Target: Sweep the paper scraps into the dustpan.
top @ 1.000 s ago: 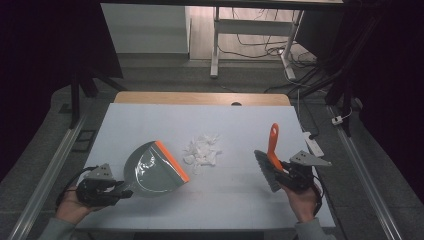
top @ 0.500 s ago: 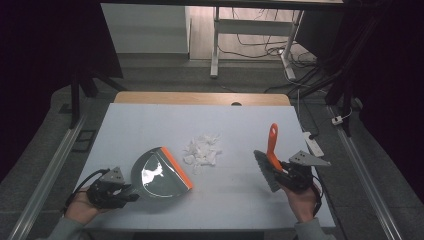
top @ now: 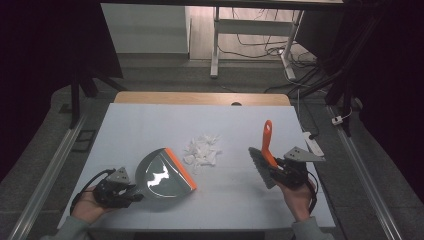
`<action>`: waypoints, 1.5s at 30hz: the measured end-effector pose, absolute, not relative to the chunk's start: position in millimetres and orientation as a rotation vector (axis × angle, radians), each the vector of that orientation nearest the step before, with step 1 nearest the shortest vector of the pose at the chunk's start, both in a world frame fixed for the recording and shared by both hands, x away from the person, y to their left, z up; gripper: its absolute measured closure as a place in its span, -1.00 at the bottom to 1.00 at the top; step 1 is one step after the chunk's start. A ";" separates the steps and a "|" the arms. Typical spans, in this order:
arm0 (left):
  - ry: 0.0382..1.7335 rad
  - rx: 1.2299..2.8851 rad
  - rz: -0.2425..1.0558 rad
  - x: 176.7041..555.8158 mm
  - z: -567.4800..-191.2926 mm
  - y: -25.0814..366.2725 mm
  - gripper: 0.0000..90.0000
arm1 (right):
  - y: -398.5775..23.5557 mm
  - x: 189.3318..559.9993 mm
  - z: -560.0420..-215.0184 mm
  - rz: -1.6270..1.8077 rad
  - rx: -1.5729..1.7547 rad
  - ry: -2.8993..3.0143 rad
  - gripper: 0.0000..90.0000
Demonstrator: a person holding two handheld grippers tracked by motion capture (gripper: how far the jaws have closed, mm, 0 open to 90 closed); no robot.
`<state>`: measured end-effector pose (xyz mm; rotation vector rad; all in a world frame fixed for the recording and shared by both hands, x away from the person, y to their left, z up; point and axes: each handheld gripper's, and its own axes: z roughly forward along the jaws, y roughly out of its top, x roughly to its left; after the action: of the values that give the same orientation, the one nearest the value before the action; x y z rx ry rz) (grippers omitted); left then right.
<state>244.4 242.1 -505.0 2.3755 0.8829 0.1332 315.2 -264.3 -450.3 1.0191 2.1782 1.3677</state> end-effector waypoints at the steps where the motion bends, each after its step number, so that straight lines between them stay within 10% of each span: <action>1: 0.888 2.372 0.134 245.0 -505.4 242.1 0.36 | -261.8 318.1 -449.7 1.367 1.020 2.182 0.55; 45: 0.886 2.354 0.060 258.6 -511.9 244.2 0.36 | -148.1 453.2 -466.5 1.122 1.120 2.301 0.55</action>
<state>258.6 244.2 -511.9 2.3543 0.8865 0.0601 453.2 -148.1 -466.5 1.1196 2.3010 1.1223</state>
